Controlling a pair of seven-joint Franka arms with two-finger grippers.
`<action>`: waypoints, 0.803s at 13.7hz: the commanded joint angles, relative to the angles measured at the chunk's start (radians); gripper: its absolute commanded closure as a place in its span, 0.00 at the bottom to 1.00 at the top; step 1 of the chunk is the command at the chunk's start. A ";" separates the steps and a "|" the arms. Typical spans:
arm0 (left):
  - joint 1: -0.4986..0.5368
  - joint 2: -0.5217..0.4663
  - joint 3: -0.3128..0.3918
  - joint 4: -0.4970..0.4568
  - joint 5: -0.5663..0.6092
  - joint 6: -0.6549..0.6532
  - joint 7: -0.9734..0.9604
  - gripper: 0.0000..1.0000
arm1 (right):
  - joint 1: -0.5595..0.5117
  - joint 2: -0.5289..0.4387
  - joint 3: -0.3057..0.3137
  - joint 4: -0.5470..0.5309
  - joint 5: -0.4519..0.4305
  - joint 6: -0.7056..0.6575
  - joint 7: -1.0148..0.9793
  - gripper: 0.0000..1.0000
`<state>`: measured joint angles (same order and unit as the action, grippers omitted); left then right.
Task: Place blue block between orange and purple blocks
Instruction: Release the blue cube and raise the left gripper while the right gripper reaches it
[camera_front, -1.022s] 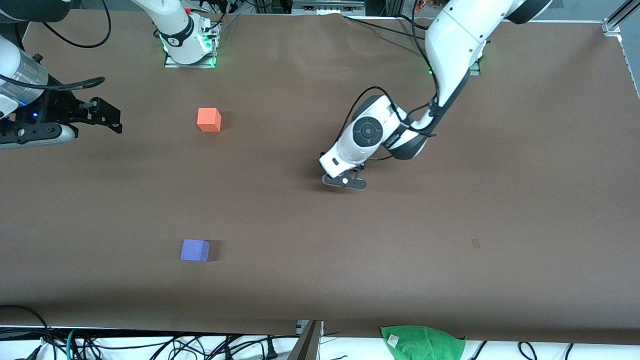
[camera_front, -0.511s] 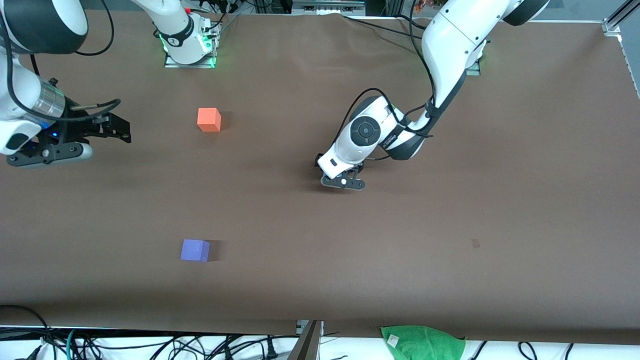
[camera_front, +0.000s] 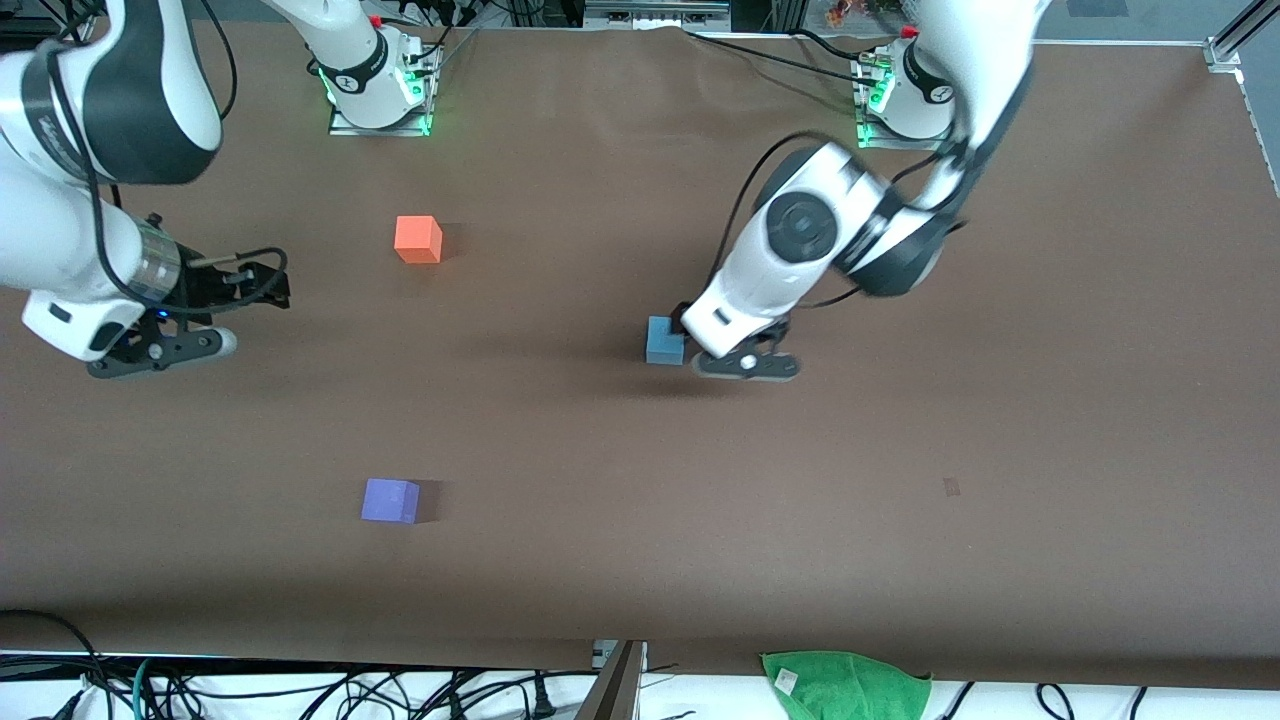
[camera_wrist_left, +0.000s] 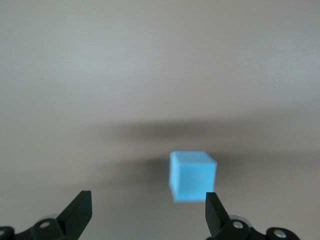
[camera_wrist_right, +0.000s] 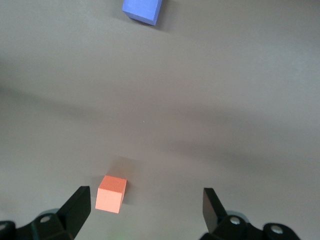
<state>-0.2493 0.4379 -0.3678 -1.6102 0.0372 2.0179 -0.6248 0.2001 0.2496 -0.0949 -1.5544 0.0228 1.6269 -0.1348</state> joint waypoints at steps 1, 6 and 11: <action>0.094 -0.160 -0.005 -0.034 0.012 -0.175 0.005 0.00 | 0.031 0.011 0.003 0.022 0.078 0.011 0.097 0.01; 0.315 -0.202 -0.002 0.159 0.024 -0.473 0.136 0.00 | 0.220 0.138 0.020 0.017 0.209 0.258 0.494 0.01; 0.304 -0.298 0.181 0.140 0.009 -0.498 0.576 0.00 | 0.461 0.296 0.018 0.022 0.213 0.494 0.791 0.01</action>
<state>0.1241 0.2053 -0.3008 -1.4250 0.0414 1.5203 -0.1971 0.6098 0.4990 -0.0632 -1.5560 0.2222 2.0777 0.5845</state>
